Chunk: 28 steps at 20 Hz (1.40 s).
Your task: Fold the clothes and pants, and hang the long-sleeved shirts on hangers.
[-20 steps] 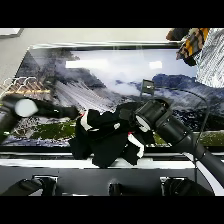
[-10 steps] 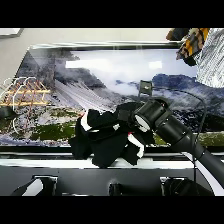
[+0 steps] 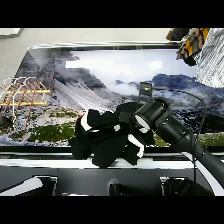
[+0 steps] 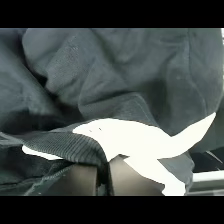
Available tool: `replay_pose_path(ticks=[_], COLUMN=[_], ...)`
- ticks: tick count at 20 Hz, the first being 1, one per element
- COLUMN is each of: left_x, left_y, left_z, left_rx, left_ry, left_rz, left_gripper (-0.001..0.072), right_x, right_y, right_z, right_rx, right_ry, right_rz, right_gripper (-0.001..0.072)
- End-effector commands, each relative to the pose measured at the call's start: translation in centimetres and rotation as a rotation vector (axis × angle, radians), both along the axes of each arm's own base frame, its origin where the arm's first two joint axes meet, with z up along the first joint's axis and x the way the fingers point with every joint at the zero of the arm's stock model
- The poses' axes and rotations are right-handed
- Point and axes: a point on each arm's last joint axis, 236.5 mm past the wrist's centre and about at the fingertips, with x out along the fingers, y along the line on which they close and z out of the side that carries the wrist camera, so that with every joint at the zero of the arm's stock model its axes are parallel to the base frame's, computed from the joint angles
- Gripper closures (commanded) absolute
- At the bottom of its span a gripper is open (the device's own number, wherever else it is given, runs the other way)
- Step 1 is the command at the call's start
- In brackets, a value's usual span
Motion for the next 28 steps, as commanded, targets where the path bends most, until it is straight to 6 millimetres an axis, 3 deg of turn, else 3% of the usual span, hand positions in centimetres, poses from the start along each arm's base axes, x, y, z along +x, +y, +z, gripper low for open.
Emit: replay_pose_path(ticks=[1, 8, 13, 14, 16, 18, 22, 23, 26, 28], left_x=[-0.1, 1.0, 1.3, 1.3, 1.4, 1.5, 1.8, 1.9, 2.7, 3.9], left_y=[-0.1, -2.9, -4.1, -4.2, -4.5, -4.7, -5.2, -5.4, -5.5, -4.9], left_z=[-3.6, -7.7, -8.9, -9.0, -9.1, -9.2, -9.2, -9.1, -8.0, -5.7], left_rx=[-0.025, -0.087, -0.105, -0.107, -0.109, -0.112, -0.110, -0.108, -0.091, -0.051], left_ry=[0.052, 0.119, 0.146, 0.149, 0.151, 0.154, 0.154, 0.153, 0.133, 0.088], left_rz=[-0.139, -0.291, -0.328, -0.332, -0.337, -0.345, -0.362, -0.367, -0.381, -0.380], left_gripper=[0.0035, 0.0037, 0.0044, 0.0121, 0.0394, 0.0409, 0.0644, 0.0668, 0.0671, 0.0671], right_x=[-0.5, -0.7, -1.0, -0.9, -0.9, -0.9, -0.9, -0.9, -0.9, -0.8], right_y=[-0.5, -0.7, -1.0, -1.1, -1.1, -1.1, -1.1, -1.1, -1.1, -1.2], right_z=[-0.2, -0.3, -0.4, -0.4, -0.4, -0.4, -0.4, -0.4, -0.4, -0.3], right_rx=[-0.022, -0.031, -0.043, -0.045, -0.045, -0.045, -0.045, -0.045, -0.045, -0.050], right_ry=[0.022, 0.031, 0.043, 0.042, 0.042, 0.043, 0.042, 0.042, 0.042, 0.038], right_rz=[-0.005, -0.007, -0.011, -0.011, -0.011, -0.011, -0.012, -0.012, -0.011, -0.012], right_gripper=[0.0658, 0.0658, 0.0658, 0.0658, 0.0658, 0.0658, 0.0658, 0.0658, 0.0658, 0.0658])
